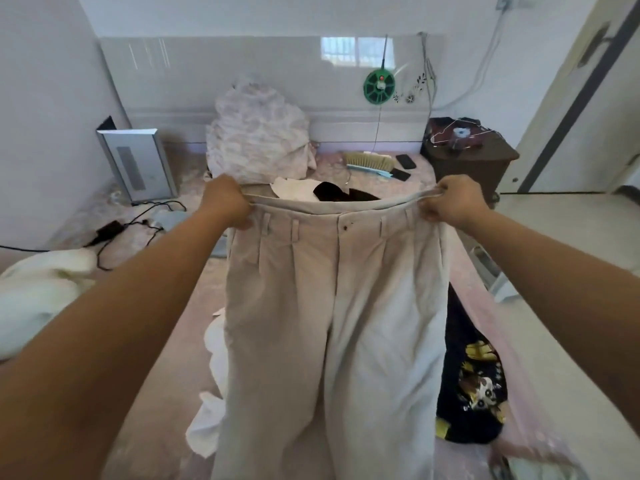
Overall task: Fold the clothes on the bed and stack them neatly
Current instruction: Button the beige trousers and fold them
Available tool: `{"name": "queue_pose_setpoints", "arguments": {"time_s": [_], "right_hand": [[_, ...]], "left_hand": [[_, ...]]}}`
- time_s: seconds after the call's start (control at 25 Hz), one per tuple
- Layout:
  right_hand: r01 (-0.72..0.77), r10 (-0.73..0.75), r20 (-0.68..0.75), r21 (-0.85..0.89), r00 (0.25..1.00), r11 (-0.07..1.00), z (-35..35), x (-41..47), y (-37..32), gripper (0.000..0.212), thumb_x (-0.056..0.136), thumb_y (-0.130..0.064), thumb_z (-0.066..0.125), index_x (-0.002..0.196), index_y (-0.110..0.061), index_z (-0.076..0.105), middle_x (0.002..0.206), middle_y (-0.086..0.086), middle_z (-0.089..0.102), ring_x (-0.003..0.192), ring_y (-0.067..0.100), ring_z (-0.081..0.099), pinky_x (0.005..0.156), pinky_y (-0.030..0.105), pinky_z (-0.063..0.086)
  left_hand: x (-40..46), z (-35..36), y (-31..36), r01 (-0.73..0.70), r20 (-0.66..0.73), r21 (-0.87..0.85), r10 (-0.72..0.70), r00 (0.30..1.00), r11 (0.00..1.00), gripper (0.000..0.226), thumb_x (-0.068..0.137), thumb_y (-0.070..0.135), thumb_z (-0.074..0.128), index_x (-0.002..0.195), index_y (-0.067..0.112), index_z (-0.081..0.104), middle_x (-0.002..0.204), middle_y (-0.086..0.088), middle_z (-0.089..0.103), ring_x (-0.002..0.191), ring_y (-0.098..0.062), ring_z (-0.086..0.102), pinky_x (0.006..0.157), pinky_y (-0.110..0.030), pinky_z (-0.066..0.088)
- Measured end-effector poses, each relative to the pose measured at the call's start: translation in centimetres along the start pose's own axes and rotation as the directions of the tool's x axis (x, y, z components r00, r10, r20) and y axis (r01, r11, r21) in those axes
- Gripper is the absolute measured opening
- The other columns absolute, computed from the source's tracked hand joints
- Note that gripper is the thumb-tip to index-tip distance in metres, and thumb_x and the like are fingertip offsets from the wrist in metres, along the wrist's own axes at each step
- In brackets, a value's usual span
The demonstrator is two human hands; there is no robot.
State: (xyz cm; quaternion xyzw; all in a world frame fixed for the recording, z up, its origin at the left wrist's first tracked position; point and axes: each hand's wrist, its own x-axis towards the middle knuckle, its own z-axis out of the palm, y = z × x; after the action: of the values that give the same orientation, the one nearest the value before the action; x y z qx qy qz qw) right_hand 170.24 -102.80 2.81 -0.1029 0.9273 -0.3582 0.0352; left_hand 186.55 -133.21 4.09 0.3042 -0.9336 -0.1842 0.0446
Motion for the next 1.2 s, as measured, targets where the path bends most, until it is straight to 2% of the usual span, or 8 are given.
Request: {"name": "queue_pose_setpoints", "arguments": {"time_s": [0.08, 0.2, 0.28, 0.36, 0.64, 0.88, 1.08, 1.2], "right_hand": [[0.002, -0.002, -0.008, -0.046, 1.0, 0.999, 5.1, 3.7, 2.0, 0.031, 0.092, -0.004, 0.066, 0.12, 0.008, 0.064, 0.125, 0.029, 0.064, 0.117, 0.038, 0.059, 0.098, 0.044, 0.048], [0.095, -0.083, 0.137, -0.08, 0.987, 0.992, 13.4, 6.9, 6.4, 0.068, 0.101, -0.008, 0.057, 0.159, -0.004, 0.021, 0.165, 0.018, 0.023, 0.15, 0.034, 0.026, 0.12, 0.045, 0.027], [0.165, -0.085, 0.296, -0.255, 0.951, 0.953, 19.7, 6.3, 11.2, 0.076, 0.104, -0.015, 0.052, 0.162, -0.011, 0.004, 0.17, 0.01, -0.003, 0.156, 0.029, 0.005, 0.124, 0.052, 0.015], [0.212, -0.025, 0.414, -0.41, 0.91, 0.887, 26.2, 3.6, 17.2, 0.07, 0.107, -0.021, 0.046, 0.162, -0.014, 0.002, 0.17, 0.008, -0.009, 0.157, 0.028, -0.002, 0.123, 0.056, 0.009], [0.362, 0.051, 0.599, -0.546, 0.799, 0.755, 38.7, -11.8, 33.5, 0.066, 0.106, -0.045, 0.04, 0.162, -0.024, 0.012, 0.17, 0.008, 0.0, 0.157, 0.028, 0.003, 0.118, 0.068, 0.012], [0.33, -0.034, 0.51, -0.503, 0.86, 0.798, 37.0, -23.2, 36.7, 0.065, 0.098, -0.038, 0.059, 0.155, -0.015, 0.037, 0.163, 0.022, 0.027, 0.15, 0.038, 0.028, 0.117, 0.067, 0.019], [0.171, 0.043, 0.4, -0.485, 0.916, 0.857, 34.9, -39.0, 36.6, 0.052, 0.106, -0.038, 0.044, 0.145, -0.006, 0.05, 0.151, 0.026, 0.046, 0.137, 0.041, 0.047, 0.108, 0.062, 0.038], [0.398, -0.173, 0.432, -0.51, 0.885, 0.763, 33.7, -45.8, 35.3, 0.055, 0.103, -0.041, 0.032, 0.133, -0.006, 0.062, 0.138, 0.022, 0.06, 0.123, 0.036, 0.06, 0.104, 0.054, 0.042]], "left_hand": [[4.3, 4.8, -0.9, 0.019, -0.033, -0.105, -0.022, 0.999, 0.994, 0.011, 0.086, 0.003, 0.067, 0.083, -0.007, 0.066, 0.096, -0.032, 0.065, 0.106, -0.043, 0.064, 0.086, -0.045, 0.05], [8.2, 14.8, -3.1, -0.1, 0.107, -0.06, 0.106, 0.989, 0.993, 0.057, 0.101, 0.007, 0.054, 0.153, -0.001, 0.03, 0.16, -0.03, 0.021, 0.149, -0.046, 0.02, 0.119, -0.048, 0.025], [7.1, 23.5, -6.2, -0.156, 0.244, 0.034, 0.143, 0.959, 0.987, 0.077, 0.106, 0.019, 0.048, 0.16, 0.008, -0.006, 0.165, -0.018, -0.019, 0.153, -0.04, -0.01, 0.125, -0.052, 0.006], [3.4, 33.1, -10.5, -0.057, 0.373, 0.084, 0.021, 0.928, 0.995, 0.078, 0.107, 0.034, 0.044, 0.159, 0.022, -0.012, 0.163, -0.01, -0.031, 0.155, -0.032, -0.013, 0.122, -0.061, 0.005], [-14.1, 51.0, -19.4, -0.18, 0.47, 0.22, 0.058, 0.881, 0.959, 0.085, 0.097, 0.065, 0.001, 0.152, 0.013, 0.041, 0.161, -0.02, 0.031, 0.147, -0.036, 0.035, 0.109, -0.07, 0.026], [-25.1, 52.5, -20.4, -0.231, 0.26, 0.132, 0.191, 0.947, 0.964, 0.066, 0.101, 0.046, 0.029, 0.139, -0.003, 0.051, 0.144, -0.028, 0.051, 0.131, -0.042, 0.05, 0.117, -0.055, 0.027], [-41.6, 51.1, -22.3, -0.333, 0.163, 0.069, 0.319, 0.934, 0.94, 0.055, 0.109, 0.04, 0.019, 0.137, 0.002, 0.047, 0.137, -0.024, 0.056, 0.139, -0.03, 0.033, 0.124, -0.035, 0.002], [-49.3, 50.4, -24.0, -0.407, 0.073, 0.083, 0.401, 0.913, 0.91, 0.06, 0.097, 0.045, 0.042, 0.144, 0.006, 0.039, 0.167, -0.011, 0.021, 0.156, -0.019, 0.005, 0.124, -0.037, -0.001]]}}
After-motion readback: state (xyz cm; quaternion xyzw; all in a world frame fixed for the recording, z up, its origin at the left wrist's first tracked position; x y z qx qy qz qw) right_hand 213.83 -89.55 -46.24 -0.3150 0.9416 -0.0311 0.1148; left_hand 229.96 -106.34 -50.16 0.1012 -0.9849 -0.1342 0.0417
